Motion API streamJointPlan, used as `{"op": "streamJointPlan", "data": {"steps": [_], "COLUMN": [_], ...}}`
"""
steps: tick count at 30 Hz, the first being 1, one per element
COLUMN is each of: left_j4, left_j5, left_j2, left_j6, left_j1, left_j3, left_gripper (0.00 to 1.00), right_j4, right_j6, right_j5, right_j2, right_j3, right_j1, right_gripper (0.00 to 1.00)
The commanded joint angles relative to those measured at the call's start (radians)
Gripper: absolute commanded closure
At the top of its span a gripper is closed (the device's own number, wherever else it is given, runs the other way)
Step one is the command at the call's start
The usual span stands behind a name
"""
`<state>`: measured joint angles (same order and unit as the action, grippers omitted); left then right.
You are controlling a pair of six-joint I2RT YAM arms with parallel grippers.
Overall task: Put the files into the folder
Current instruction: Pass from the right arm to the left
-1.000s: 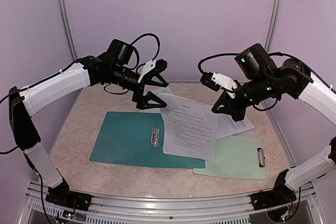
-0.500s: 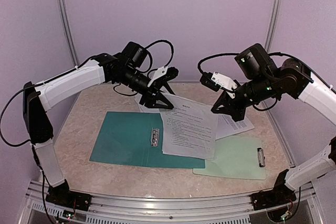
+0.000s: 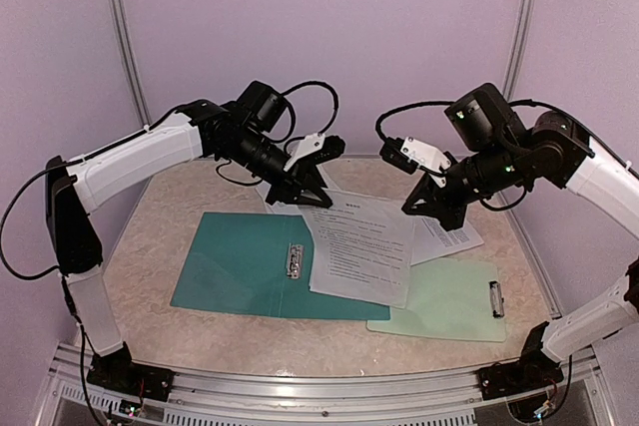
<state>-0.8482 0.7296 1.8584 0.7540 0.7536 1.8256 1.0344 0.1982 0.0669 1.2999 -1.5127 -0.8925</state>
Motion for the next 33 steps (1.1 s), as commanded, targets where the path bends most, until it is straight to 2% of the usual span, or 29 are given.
{"op": "streamJointPlan", "data": {"steps": [1,5,11,17,19,23,27,33], "left_j4": [-0.024,-0.027,-0.043,-0.063,-0.059,-0.048,-0.056,-0.047], "left_j5": [-0.030,-0.048,-0.098,-0.134,-0.139,-0.146,-0.151,-0.147], "left_j2": [0.014,0.013,0.005,-0.022,-0.043,-0.084,-0.118,-0.192], "left_j6": [0.002,-0.003,-0.040,-0.091,-0.095,-0.113,-0.129,-0.126], "left_j1": [0.006,0.012,0.030,0.028,0.027,0.021,0.009,-0.005], "left_j3": [0.027,0.027,0.026,0.001,-0.026,-0.067,-0.088,-0.153], "left_gripper": [0.91,1.00,1.00,1.00,1.00,1.00,1.00,1.00], "right_j4": [-0.001,0.001,-0.007,-0.037,-0.062,-0.109,-0.178,-0.350], "right_j6": [-0.005,-0.005,-0.017,-0.049,-0.059,-0.071,-0.069,-0.027], "right_j5": [-0.010,-0.013,-0.015,-0.058,-0.056,-0.045,0.013,0.181], "right_j2": [0.007,0.008,0.018,0.016,0.009,-0.005,-0.041,-0.103], "right_j3": [-0.004,0.000,-0.001,0.024,0.037,0.068,0.128,0.280], "right_j1": [-0.006,-0.005,-0.005,0.001,0.012,0.032,0.082,0.184], "right_gripper": [1.00,1.00,1.00,0.71,0.53,0.29,0.23,0.25]}}
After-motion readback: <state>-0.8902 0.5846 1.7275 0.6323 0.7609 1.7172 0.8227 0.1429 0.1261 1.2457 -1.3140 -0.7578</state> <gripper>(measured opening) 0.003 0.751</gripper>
